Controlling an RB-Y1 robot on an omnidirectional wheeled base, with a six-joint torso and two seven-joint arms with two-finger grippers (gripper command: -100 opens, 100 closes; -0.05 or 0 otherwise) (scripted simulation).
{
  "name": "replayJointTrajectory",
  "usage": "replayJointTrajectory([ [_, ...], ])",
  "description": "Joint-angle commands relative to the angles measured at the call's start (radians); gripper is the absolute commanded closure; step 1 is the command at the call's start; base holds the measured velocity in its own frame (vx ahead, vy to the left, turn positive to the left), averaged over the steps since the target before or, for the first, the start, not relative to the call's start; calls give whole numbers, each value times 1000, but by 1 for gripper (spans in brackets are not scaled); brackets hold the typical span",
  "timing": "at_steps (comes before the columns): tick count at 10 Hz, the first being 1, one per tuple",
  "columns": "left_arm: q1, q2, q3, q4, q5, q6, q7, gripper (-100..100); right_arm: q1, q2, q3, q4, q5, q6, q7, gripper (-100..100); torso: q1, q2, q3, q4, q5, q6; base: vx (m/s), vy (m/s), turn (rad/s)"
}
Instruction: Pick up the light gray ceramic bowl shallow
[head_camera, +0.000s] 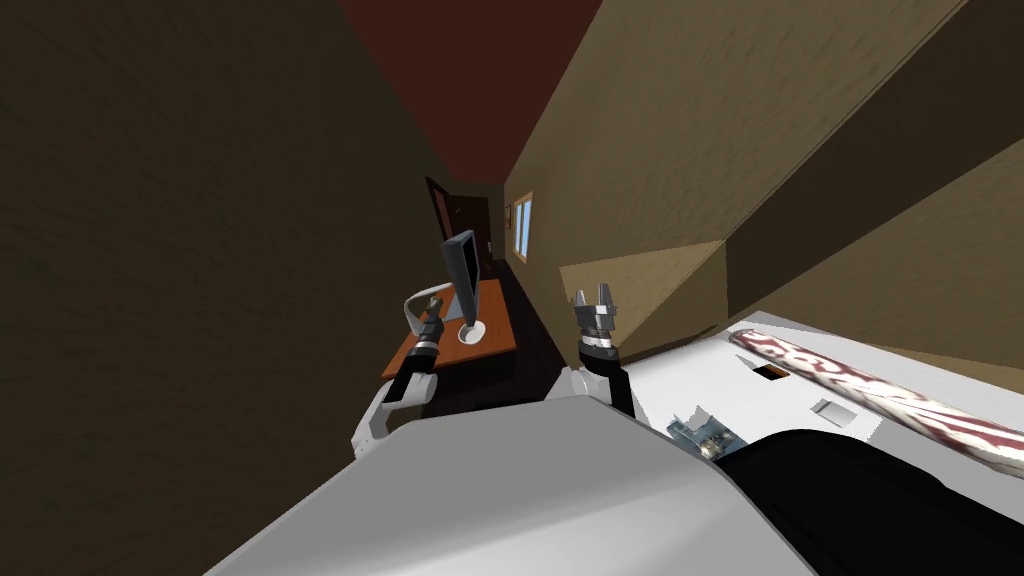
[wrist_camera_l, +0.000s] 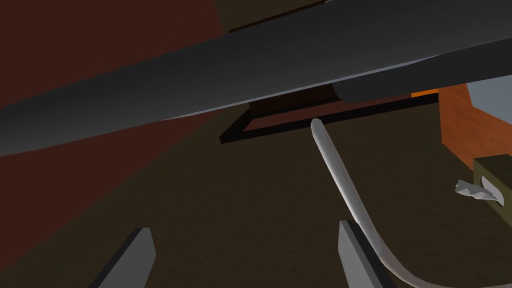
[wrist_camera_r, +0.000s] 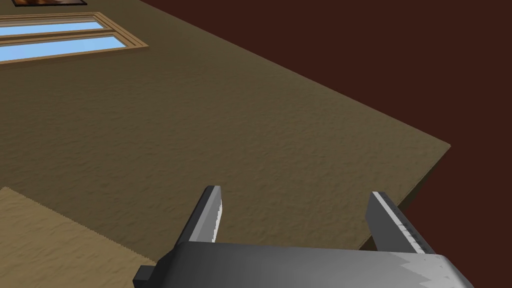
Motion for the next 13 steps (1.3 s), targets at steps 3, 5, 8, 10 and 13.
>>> replayJointTrajectory([
  [3,-50,-3,-15,75,7,102,-17,-100,0,0,0,0,0,0,0,0,1,-1,0,0,0,0,-38,4,-38],
  [5,-74,-1,-21,117,11,156,-22,-100,0,0,0,0,0,0,0,0,1,-1,0,0,0,0,-38,2,-44],
  [8,-98,-1,-27,159,14,226,-27,-100,0,0,0,0,0,0,0,0,1,-1,-1,0,0,0,-26,5,-36],
  [10,-123,0,-33,202,17,276,-31,-100,0,0,0,0,0,0,0,0,1,-2,-1,0,0,0,-19,10,-41],
  [13,-172,0,-46,289,20,363,-39,-100,0,0,0,0,0,0,0,0,2,-2,-1,0,0,0,-16,17,-46],
])
